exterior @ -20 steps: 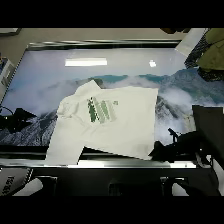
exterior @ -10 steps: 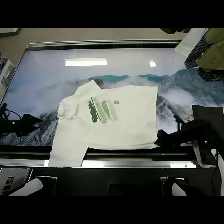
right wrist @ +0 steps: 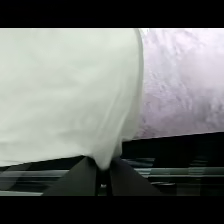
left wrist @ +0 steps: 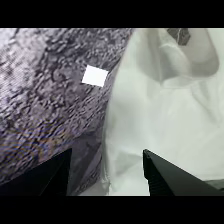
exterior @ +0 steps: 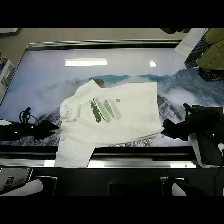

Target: Fold the clothes and pants, and hang the long-sleeved shirts on hangers.

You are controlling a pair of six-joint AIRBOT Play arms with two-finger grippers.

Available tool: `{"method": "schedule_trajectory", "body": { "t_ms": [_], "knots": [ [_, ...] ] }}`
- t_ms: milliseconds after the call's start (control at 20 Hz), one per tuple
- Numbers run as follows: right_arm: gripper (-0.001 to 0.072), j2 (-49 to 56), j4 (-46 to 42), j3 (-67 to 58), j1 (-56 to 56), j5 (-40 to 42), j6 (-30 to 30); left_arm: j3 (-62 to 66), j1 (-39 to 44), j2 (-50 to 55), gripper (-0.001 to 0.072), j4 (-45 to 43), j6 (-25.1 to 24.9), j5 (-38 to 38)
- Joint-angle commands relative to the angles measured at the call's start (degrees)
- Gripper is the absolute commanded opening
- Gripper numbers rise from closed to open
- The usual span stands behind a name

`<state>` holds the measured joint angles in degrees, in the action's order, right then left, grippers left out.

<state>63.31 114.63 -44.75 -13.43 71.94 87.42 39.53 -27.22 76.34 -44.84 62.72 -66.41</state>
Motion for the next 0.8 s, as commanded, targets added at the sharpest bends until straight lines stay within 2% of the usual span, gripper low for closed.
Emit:
{"method": "schedule_trajectory", "body": {
  "t_ms": [0, 250, 300, 350, 450, 550, 650, 750],
  "knots": [
    [0.0034, -0.04, -0.28, -0.48, 0.04, -0.31, -1.16, -0.68, 3.76, 1.18, 0.0487, 0.26, -0.76, -0.09],
    [0.0034, -0.11, -0.20, -0.48, 0.04, -0.92, -1.36, -2.21, 4.81, 1.38, 0.0486, 0.28, -0.09, -0.13],
    [0.0034, -0.11, -0.20, -0.48, 0.04, -1.07, -1.44, -2.47, 4.81, 1.60, 0.0446, 0.39, 0.22, -0.04],
    [0.0034, -0.11, -0.15, -0.48, 0.04, -1.18, -1.81, -2.80, 4.81, 1.88, 0.0350, 0.50, 0.31, 0.00],
    [0.0034, -0.11, 0.44, -0.48, 0.04, -1.55, -1.79, -3.39, 4.90, 2.60, 0.0289, 1.92, 0.31, -0.15],
    [0.0034, -0.11, 1.03, -0.48, 0.04, -1.60, -1.77, -3.39, 5.27, 2.84, 0.0028, 3.32, 0.26, -0.17],
    [0.0034, -0.11, 3.58, -0.48, 0.07, -2.69, -0.83, -2.58, 5.29, 2.64, 0.0012, 5.99, 0.22, -0.22],
    [0.0034, -0.11, 10.75, -0.48, 0.24, -6.03, 4.66, -0.24, 6.10, 1.55, 0.0011, 6.91, 0.28, -0.17]
  ]
}}
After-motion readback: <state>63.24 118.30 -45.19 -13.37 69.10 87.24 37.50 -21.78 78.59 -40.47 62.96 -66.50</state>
